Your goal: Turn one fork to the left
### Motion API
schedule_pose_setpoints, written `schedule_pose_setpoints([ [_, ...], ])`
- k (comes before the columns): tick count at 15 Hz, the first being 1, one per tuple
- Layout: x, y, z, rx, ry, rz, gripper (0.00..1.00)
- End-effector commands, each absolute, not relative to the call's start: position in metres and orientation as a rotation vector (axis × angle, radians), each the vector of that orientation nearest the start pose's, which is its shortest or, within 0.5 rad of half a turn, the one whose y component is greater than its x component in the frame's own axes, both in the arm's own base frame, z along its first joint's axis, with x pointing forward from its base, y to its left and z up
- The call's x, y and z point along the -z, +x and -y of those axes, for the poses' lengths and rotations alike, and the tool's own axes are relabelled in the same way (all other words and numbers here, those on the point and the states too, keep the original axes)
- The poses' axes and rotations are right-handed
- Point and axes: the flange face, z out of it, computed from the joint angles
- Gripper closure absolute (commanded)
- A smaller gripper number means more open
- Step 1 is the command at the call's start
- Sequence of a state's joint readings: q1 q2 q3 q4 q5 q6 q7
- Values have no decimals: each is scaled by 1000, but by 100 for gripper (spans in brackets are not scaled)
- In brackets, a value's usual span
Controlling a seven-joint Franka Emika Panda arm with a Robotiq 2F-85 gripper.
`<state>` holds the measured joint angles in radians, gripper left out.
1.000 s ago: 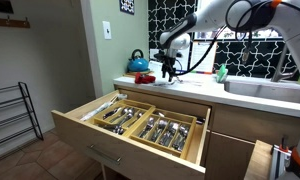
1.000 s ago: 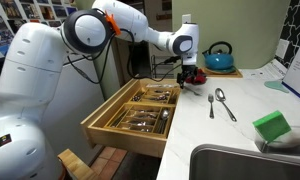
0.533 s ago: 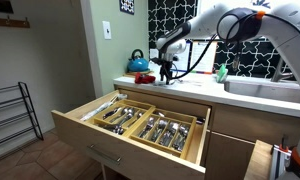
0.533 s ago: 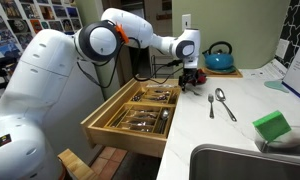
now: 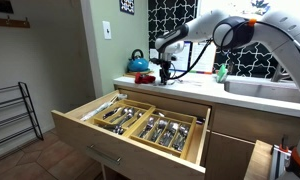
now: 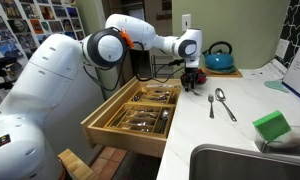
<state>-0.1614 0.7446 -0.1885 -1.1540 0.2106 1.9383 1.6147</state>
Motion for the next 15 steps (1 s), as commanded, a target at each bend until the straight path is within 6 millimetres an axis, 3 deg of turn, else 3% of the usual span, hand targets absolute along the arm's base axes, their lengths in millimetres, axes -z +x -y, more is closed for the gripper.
schedule_pose_setpoints([
  [1, -361, 736, 214, -25, -1659, -2579, 72],
  [2, -360, 737, 215, -24, -1662, -2581, 76],
  [3, -359, 738, 216, -20, -1667, -2581, 95],
  [4, -359, 738, 216, -27, -1671, -2583, 99],
  [8, -385, 721, 216, -97, -1803, -2511, 97],
  [12, -434, 688, 227, -127, -2091, -2268, 97],
  [15, -460, 668, 229, -102, -2271, -2069, 97],
])
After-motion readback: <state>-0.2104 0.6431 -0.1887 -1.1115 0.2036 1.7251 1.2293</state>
